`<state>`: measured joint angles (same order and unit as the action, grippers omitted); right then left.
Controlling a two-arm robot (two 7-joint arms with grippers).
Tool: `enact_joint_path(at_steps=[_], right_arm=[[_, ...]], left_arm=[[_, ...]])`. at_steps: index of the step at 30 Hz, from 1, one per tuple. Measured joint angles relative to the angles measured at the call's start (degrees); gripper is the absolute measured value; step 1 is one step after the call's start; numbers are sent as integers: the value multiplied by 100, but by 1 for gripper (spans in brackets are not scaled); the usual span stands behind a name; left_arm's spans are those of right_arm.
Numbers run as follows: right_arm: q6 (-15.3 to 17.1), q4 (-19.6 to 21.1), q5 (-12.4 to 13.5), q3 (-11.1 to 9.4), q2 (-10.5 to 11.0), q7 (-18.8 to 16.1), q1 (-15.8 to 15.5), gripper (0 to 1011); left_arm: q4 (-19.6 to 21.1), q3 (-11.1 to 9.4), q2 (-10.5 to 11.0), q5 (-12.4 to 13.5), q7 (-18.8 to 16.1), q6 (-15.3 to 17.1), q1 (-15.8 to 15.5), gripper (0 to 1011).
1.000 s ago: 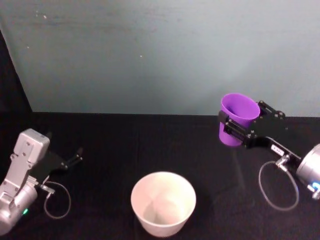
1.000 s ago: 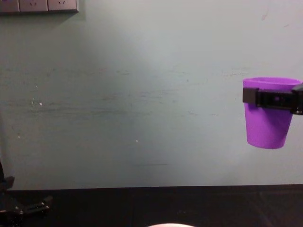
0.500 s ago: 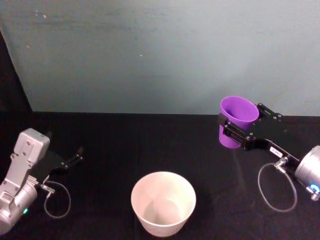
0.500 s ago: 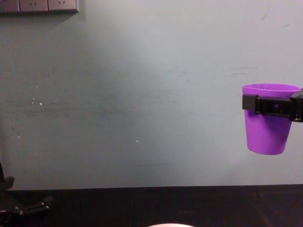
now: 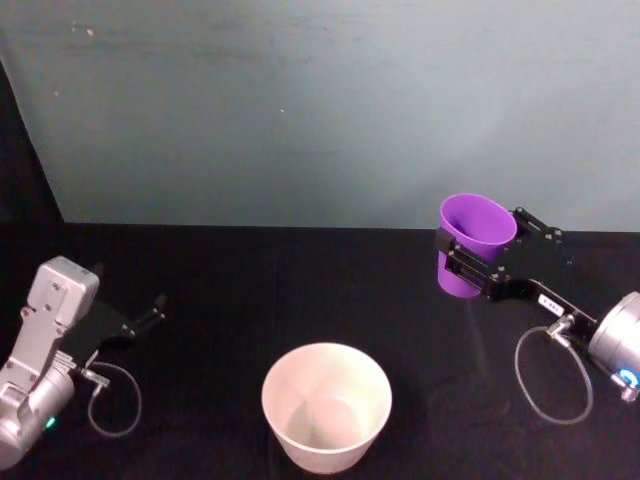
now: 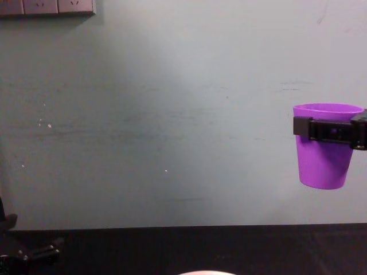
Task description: Pick up the cup and pour the mung beans from the cup into the bowl.
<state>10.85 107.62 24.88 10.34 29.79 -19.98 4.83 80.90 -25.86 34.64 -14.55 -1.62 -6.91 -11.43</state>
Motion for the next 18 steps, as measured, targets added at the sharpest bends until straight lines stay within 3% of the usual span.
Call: enact_joint_path(at_steps=[18], right_arm=[[-2,-9,-9,3,-1,5,0,723]], left_arm=[[0,0,0,0,0,0,0,1003]])
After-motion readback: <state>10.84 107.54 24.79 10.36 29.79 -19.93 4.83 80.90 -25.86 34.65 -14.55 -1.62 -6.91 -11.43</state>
